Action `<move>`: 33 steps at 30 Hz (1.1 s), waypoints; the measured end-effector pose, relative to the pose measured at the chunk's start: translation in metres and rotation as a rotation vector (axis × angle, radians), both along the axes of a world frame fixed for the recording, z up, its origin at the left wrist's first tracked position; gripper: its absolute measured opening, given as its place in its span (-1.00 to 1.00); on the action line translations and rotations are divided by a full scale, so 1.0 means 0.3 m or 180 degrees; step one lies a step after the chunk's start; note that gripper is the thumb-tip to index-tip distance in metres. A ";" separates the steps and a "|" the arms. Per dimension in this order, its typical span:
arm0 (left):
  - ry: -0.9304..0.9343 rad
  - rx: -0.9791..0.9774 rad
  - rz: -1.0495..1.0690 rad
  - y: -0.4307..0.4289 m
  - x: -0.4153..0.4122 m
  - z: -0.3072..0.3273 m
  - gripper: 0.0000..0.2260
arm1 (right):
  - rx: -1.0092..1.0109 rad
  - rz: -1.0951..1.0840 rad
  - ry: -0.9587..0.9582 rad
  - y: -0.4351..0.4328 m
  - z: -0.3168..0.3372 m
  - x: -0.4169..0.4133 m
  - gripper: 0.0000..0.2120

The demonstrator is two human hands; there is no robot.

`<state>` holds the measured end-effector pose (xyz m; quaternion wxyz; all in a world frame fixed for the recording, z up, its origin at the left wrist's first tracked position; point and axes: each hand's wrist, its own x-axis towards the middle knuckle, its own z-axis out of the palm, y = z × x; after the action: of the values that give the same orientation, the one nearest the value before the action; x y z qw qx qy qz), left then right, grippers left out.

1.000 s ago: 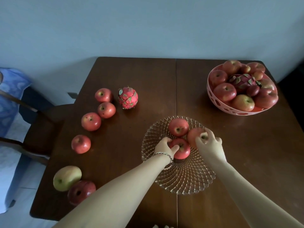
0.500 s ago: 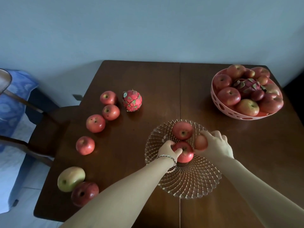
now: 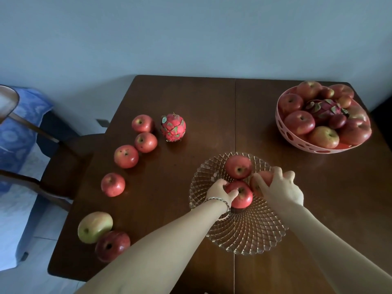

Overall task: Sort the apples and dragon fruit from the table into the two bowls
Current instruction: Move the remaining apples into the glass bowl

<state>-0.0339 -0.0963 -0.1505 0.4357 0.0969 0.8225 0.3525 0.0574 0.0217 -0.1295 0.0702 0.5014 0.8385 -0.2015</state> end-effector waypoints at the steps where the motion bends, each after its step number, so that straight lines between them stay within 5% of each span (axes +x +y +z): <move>1: 0.0003 0.0002 -0.0001 0.000 0.000 -0.001 -0.59 | -0.0075 0.0115 0.0035 0.003 0.001 0.006 -0.38; 11: 0.0109 -0.0011 -0.0124 -0.002 0.000 -0.003 -0.57 | 0.0014 0.1079 0.0192 0.066 0.028 0.014 -0.47; 21: -0.0355 -0.0056 0.0096 -0.007 0.011 -0.007 -0.51 | -0.0026 0.1100 -0.0176 0.054 0.044 -0.003 -0.33; 24: 0.0184 -0.0261 -0.0355 -0.034 0.007 0.035 -0.49 | 0.0045 0.0938 -0.0110 0.035 0.085 -0.004 -0.32; 28: 0.1666 -0.0351 -0.1016 -0.184 -0.039 0.140 -0.60 | 0.0031 0.1325 0.0391 -0.059 0.192 -0.046 -0.44; 30: 0.2389 -0.0994 -0.1422 -0.310 -0.096 0.149 -0.60 | -0.0318 0.1705 0.0404 -0.135 0.239 -0.072 -0.50; 33: 0.2240 -0.2375 -0.1563 -0.548 -0.195 0.138 -0.44 | -0.0796 0.2233 0.0327 -0.263 0.255 -0.113 -0.60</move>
<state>-0.0924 -0.2607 -0.1092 0.2092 0.2364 0.9403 -0.1272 0.0235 -0.0573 -0.0529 0.1535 0.1605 0.9306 -0.2909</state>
